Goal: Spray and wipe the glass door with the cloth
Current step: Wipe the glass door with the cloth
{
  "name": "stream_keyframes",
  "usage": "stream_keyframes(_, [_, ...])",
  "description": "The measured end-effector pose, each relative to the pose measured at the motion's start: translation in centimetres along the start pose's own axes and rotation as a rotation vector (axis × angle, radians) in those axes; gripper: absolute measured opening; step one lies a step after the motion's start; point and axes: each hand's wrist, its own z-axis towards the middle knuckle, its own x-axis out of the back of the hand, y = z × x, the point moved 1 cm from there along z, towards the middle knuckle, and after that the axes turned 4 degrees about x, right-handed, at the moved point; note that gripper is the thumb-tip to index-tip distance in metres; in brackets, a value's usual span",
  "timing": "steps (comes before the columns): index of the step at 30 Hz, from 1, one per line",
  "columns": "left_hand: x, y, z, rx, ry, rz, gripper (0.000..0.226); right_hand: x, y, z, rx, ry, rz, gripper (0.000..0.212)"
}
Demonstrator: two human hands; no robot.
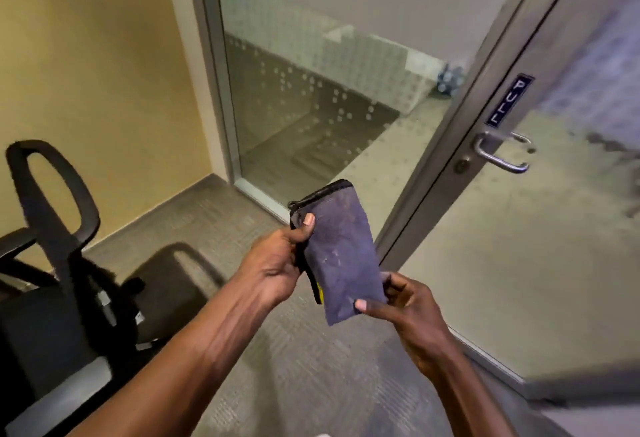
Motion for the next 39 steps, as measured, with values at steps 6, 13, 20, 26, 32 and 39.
stream_keyframes(6, [-6.4,-2.4,4.6,0.018,-0.081,0.125,0.013,7.6,-2.0,1.7,0.068,0.296,0.388,0.034])
stream_keyframes(13, [-13.4,-3.9,9.3,0.09,-0.289,0.315,0.026,13.0,-5.5,4.0,0.14,0.558,0.644,0.055])
stream_keyframes(20, [-22.2,-5.1,13.8,0.097,-0.39,0.441,0.03,17.1,-6.7,6.2,0.368,0.64,0.621,0.078])
stream_keyframes(26, [-30.5,-5.3,16.8,0.108,-0.545,0.545,0.036,20.1,-10.0,8.1,0.551,0.933,0.504,0.1])
stream_keyframes(32, [-38.3,-5.6,16.7,-0.046,-0.759,0.828,0.037,25.0,-15.4,8.0,0.782,1.202,0.522,0.039])
stream_keyframes(39, [-46.2,-4.1,16.8,-1.203,-0.754,1.35,0.059,33.3,-22.0,8.6,0.844,1.466,0.155,0.022])
